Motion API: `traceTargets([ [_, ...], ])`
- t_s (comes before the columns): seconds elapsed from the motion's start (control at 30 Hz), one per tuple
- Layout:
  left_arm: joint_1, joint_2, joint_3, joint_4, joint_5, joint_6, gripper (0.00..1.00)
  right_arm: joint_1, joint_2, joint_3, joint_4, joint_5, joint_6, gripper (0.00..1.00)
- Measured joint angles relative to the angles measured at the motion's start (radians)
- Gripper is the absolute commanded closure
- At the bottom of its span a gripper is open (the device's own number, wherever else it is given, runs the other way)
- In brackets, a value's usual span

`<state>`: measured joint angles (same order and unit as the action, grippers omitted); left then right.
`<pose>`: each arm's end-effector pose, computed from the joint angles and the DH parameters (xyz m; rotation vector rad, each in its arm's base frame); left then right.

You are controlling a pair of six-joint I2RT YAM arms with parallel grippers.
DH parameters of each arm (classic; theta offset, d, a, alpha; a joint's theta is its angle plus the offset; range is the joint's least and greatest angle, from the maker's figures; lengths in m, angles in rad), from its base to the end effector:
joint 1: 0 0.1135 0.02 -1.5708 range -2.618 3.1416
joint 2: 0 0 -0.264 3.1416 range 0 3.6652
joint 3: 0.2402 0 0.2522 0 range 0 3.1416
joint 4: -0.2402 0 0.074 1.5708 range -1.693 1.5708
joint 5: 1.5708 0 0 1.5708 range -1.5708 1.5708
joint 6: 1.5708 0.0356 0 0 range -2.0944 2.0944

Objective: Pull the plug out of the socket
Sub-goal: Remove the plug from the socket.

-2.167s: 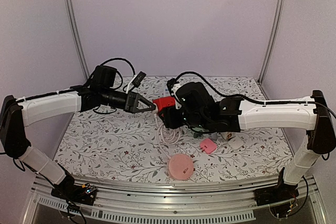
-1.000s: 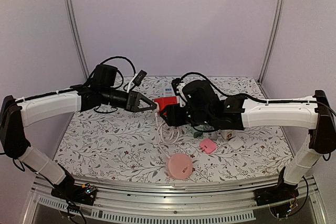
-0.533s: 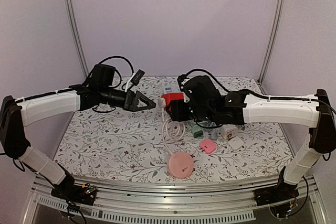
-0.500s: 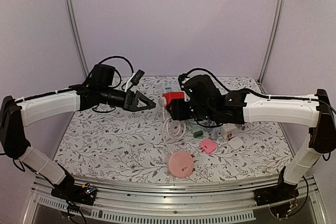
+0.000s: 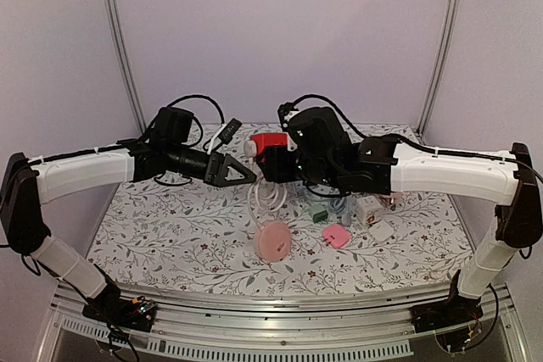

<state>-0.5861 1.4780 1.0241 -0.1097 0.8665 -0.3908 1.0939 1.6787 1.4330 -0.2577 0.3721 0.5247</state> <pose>0.2550 -0.2018 0.2710 0.7744 2.1400 -1.4710 0.1926 0.3445 0.3229 -0.3624 2.0636 0.6202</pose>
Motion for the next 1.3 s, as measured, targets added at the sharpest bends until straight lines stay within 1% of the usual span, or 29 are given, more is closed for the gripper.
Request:
traceTargets([
  [0.3,-0.01,0.003,0.0,0.005,-0.003,-0.005,0.69,0.037,0.042,0.021,0.02,0.027,-0.005,0.91],
  [0.43,-0.01,0.003,-0.001,0.009,-0.014,-0.007,0.87,0.039,0.043,0.021,0.019,0.044,-0.006,0.91],
  [0.53,-0.01,0.003,-0.002,0.01,-0.023,-0.01,0.98,0.039,0.043,0.021,0.019,0.053,-0.007,0.91],
  [0.57,-0.01,0.003,-0.002,0.012,-0.024,-0.002,1.0,0.039,0.043,0.021,0.019,0.06,-0.009,0.91],
  [0.73,-0.011,0.003,-0.003,0.015,-0.029,-0.003,1.0,0.041,0.043,0.021,0.019,0.074,-0.038,0.91],
  [1.13,-0.005,0.002,-0.014,-0.01,-0.034,0.003,1.0,0.051,0.043,-0.026,0.072,0.129,-0.211,0.92],
  [1.3,-0.005,0.001,-0.018,-0.008,-0.032,0.006,1.0,0.054,0.043,-0.032,0.083,0.146,-0.254,0.92],
])
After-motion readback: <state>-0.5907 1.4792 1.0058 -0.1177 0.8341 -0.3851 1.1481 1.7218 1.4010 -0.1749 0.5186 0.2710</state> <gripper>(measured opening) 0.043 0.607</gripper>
